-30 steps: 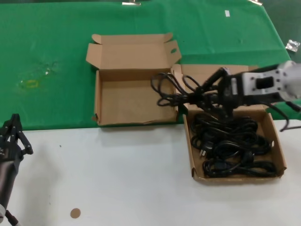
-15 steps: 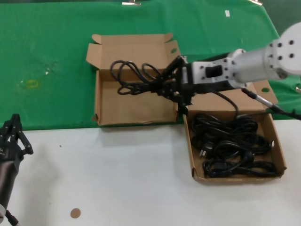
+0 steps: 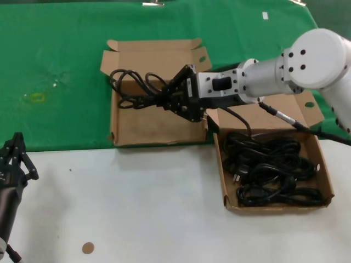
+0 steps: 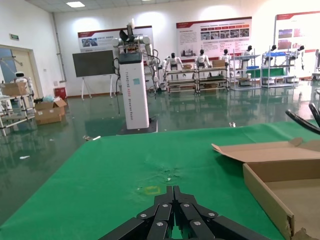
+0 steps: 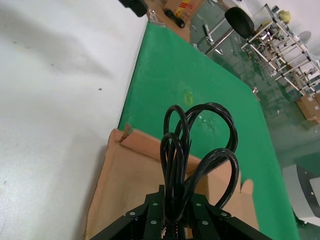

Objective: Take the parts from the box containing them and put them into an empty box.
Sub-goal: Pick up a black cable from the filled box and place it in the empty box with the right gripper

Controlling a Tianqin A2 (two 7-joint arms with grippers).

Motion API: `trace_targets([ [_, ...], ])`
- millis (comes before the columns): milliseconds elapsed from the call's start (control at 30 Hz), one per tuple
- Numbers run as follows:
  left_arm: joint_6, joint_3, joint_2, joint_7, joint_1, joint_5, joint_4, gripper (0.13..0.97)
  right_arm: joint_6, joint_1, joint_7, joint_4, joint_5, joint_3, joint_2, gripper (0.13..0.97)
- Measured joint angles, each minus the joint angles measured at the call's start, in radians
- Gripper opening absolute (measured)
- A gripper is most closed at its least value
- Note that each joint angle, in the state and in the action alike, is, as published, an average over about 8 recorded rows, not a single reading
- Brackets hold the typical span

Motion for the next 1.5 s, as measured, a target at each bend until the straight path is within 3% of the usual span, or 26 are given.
trace_targets([
  [533, 0.0, 0.0, 0.0, 0.0, 0.0, 0.0, 0.0, 0.152, 0.036, 0.005, -0.041, -0.088, -0.009, -0.009, -0.028, 0.208],
  [1100, 0.0, 0.0, 0.0, 0.0, 0.0, 0.0, 0.0, 0.152, 0.118, 0.053, -0.16, -0.264, 0.031, 0.018, -0.103, 0.208],
  [1500, 0.0, 0.0, 0.0, 0.0, 0.0, 0.0, 0.0, 0.152, 0.129, 0.073, -0.207, -0.329, 0.048, 0.024, -0.124, 0.312],
])
